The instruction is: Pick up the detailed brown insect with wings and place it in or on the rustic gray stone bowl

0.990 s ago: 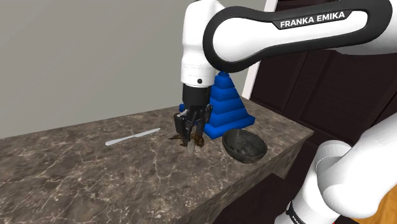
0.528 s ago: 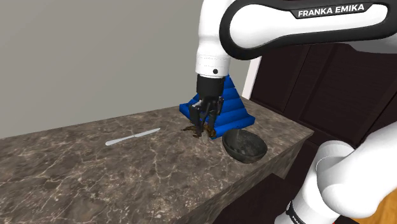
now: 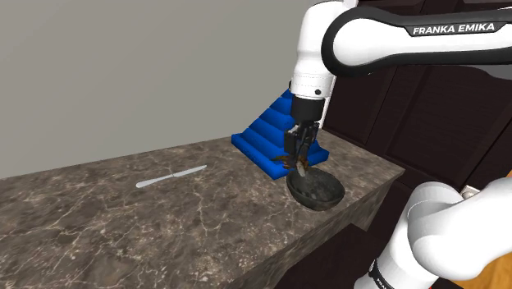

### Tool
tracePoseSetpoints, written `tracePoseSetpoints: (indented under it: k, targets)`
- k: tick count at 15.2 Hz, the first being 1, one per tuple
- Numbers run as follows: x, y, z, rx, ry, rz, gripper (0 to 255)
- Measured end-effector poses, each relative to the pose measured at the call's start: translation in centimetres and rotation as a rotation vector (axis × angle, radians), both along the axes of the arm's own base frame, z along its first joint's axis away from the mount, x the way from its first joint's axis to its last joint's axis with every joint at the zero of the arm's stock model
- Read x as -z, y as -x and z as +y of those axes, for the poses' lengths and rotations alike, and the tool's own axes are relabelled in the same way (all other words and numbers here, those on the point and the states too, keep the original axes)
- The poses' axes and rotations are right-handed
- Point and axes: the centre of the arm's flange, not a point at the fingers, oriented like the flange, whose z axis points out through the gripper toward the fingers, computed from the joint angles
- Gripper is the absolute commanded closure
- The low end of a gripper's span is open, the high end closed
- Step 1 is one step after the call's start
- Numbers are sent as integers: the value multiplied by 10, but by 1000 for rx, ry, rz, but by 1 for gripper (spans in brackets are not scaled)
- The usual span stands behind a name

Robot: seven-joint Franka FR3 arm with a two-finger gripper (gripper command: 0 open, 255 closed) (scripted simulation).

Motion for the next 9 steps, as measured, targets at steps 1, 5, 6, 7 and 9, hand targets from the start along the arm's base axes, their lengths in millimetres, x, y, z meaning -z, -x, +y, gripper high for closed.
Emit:
tracePoseSetpoints:
  k: [1, 5, 6, 7, 9]
  targets:
    - [-2, 3, -12, 0, 0, 0, 255]
    - [-7, 21, -61, 0, -1, -1, 255]
    - [-8, 25, -75, 1, -1, 0, 255]
    - [-8, 30, -88, 1, -1, 0, 255]
    - [-3, 36, -104, 0, -1, 0, 255]
